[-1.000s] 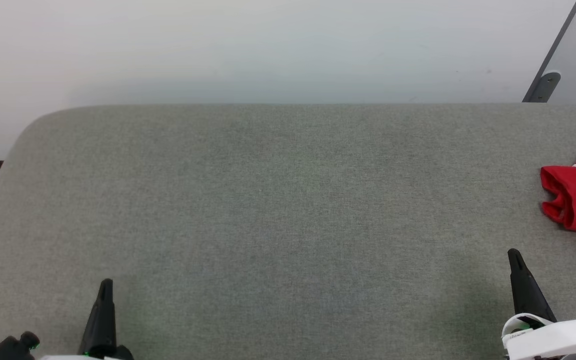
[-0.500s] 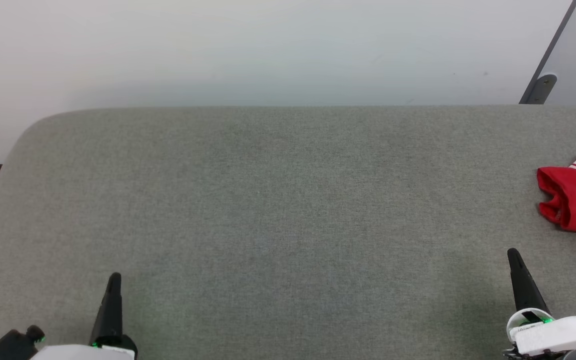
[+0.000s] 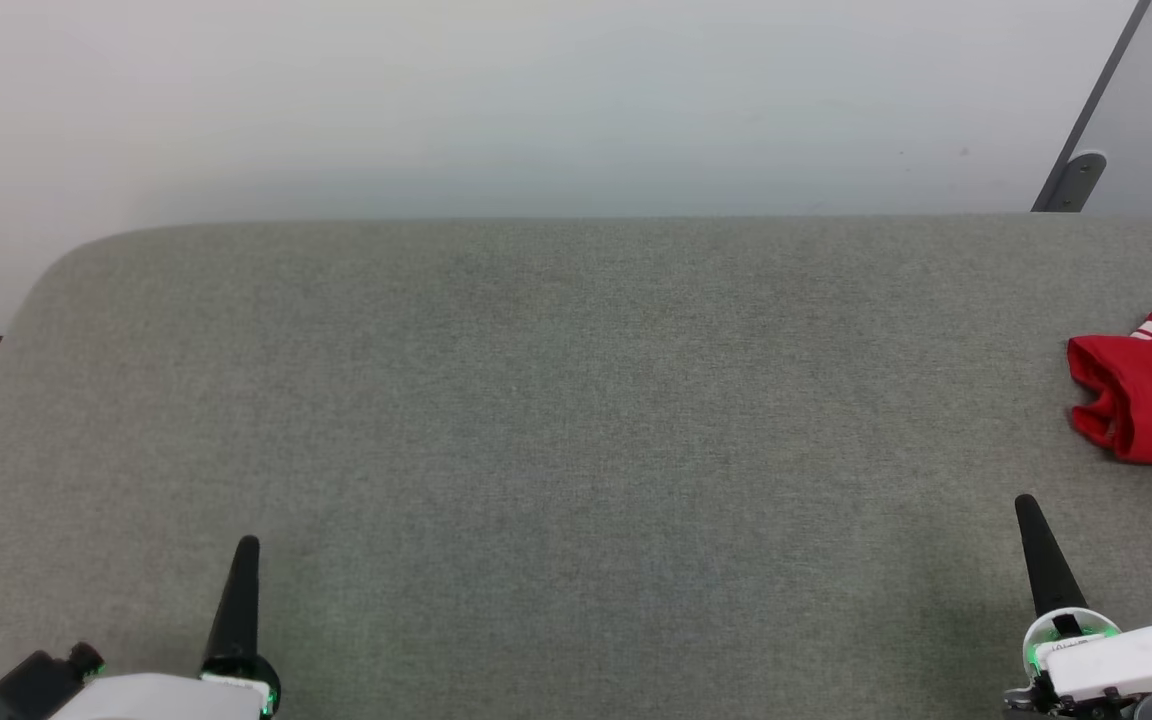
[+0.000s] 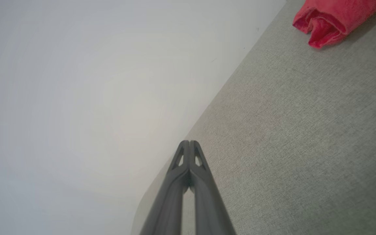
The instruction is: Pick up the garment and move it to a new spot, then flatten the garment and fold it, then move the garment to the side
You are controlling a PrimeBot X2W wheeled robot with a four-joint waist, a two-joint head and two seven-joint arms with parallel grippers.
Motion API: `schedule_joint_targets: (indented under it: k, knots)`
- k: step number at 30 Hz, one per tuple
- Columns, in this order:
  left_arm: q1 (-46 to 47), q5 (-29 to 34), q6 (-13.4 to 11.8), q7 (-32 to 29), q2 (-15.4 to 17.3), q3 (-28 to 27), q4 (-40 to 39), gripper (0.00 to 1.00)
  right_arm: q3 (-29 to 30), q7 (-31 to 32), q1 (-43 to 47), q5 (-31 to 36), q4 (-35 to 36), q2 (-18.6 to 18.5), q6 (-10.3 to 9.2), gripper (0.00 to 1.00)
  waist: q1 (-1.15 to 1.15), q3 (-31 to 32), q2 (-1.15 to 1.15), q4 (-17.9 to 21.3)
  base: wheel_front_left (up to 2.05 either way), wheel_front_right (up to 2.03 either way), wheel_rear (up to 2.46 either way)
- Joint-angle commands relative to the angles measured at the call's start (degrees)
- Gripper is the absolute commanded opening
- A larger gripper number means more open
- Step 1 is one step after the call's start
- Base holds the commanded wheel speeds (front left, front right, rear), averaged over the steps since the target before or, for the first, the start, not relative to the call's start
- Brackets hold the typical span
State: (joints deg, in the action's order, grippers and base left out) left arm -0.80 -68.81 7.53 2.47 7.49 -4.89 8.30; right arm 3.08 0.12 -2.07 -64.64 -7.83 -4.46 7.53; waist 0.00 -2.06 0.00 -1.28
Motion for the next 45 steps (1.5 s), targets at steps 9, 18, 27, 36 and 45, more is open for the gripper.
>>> schedule_joint_targets:
  k: [9,18,27,36,45]
  knots:
    - [2.27,-5.21,-0.04,-1.62,-0.55,-0.21,0.82,0.0,0.42,1.08,-1.7,-6.24,-0.93,-0.13,-0.04,0.0,0.0,0.29,0.0,0.19,0.0,0.0,0.0]
    - [3.33,-9.16,-0.05,-2.95,-1.16,-0.27,1.83,0.0,0.74,1.89,-2.24,-10.92,-2.0,-0.02,-0.05,0.0,0.0,0.55,0.0,0.38,0.0,0.0,0.0]
    - [4.1,-12.37,-0.06,-4.07,-1.73,-0.34,2.64,0.0,1.01,2.56,-2.58,-14.77,-2.88,0.09,-0.05,0.0,0.0,0.79,0.0,0.54,0.0,0.0,0.0]
    - [5.1,-16.16,-0.06,-5.41,-2.44,-0.42,3.61,0.0,1.26,3.4,-3.27,-19.16,-3.88,0.23,-0.06,0.0,0.0,1.09,0.0,0.74,0.0,0.0,0.0]
    - [5.73,-18.86,-0.07,-6.35,-2.9,-0.5,4.39,0.0,1.49,4.01,-3.52,-22.43,-4.64,0.35,-0.06,0.0,0.0,1.32,0.0,0.9,0.0,0.0,0.0]
